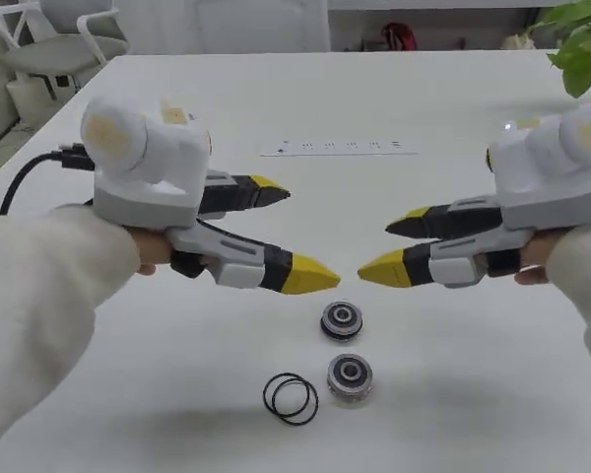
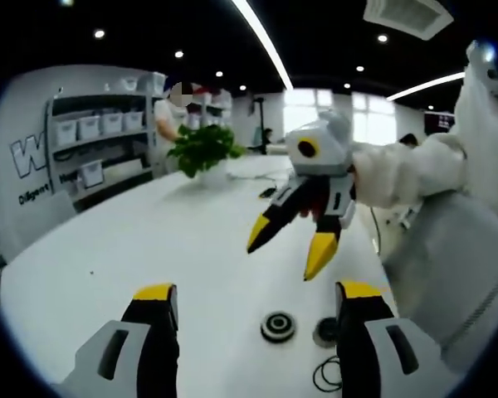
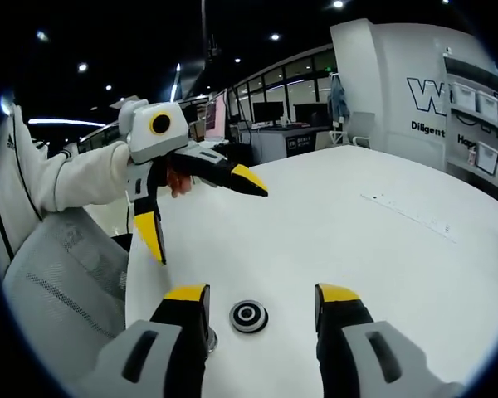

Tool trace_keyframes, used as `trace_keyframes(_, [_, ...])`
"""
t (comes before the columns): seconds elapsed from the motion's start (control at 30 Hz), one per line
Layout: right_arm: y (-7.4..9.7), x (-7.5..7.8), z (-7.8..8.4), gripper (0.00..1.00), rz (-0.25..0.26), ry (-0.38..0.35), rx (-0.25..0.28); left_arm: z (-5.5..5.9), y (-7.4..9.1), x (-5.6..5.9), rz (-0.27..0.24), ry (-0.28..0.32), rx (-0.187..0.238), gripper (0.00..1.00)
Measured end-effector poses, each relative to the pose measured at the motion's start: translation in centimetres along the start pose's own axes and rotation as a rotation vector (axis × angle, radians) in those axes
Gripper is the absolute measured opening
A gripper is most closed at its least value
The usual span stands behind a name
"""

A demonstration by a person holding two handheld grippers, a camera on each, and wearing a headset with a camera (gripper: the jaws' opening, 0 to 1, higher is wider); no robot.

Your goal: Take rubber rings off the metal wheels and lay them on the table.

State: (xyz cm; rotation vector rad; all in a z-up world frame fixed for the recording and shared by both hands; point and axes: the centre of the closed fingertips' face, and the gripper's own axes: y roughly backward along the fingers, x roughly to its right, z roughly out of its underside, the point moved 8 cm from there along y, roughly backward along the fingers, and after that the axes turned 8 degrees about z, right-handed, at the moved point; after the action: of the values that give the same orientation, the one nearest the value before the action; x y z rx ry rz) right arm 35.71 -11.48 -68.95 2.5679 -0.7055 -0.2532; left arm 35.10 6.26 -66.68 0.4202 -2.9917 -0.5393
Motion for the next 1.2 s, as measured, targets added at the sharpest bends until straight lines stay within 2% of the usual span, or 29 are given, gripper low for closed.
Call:
trace_keyframes(0.07, [-0.2,0.2,1.0,0.46,0.012,-0.011,-0.015,0.5,-0.3,0.0,-0.020,-0.014,0.014,0.75])
trace_keyframes(0.17, [-0.5,0.5,2.3,0.44,0.033,0.003,-0.049,1.1,-0.7,0.1,-0.032,-0.032,0.001,0.70])
trace_keyframes(0.3, [-1.0,0.2,3.5,0.42,0.031,0.021,-0.082,1.9,-1.5,0.6,-0.036,-0.049,-0.008,0.65])
trace_keyframes(0.47, [-1.9,-0.4,4.7,0.43,0.020,0.060,-0.134,3.0,-2.5,1.0,-0.039,-0.090,-0.064,0.56])
trace_keyframes(0.63, [-2.6,-1.0,4.9,0.41,0.005,0.090,-0.139,4.6,-3.1,1.1,-0.033,-0.067,-0.096,0.50])
trace_keyframes(0.7, [-2.8,-1.3,5.1,0.39,-0.004,0.098,-0.145,5.2,-3.4,1.2,-0.025,-0.050,-0.096,0.48])
trace_keyframes(0.8, [-3.1,-1.2,5.2,0.35,0.005,0.124,-0.150,5.6,-3.7,1.3,-0.016,-0.028,-0.092,0.45])
trace_keyframes(0.9, [-3.3,-1.2,5.1,0.36,0.001,0.107,-0.139,5.8,-4.1,1.4,-0.033,0.003,-0.067,0.40])
trace_keyframes(1.0, [-3.4,-1.4,5.3,0.36,-0.005,0.110,-0.148,6.3,-4.3,1.5,-0.035,-0.011,-0.079,0.33])
trace_keyframes(1.07, [-3.6,-1.5,5.6,0.35,-0.011,0.104,-0.156,6.4,-4.4,1.4,-0.054,0.022,-0.052,0.30])
trace_keyframes(1.13, [-3.7,-1.6,5.7,0.35,-0.015,0.100,-0.162,6.5,-4.6,1.5,-0.037,0.043,-0.046,0.30])
trace_keyframes(1.2, [-3.7,-1.7,5.7,0.34,-0.015,0.103,-0.163,6.5,-4.8,1.8,-0.032,0.024,-0.055,0.29])
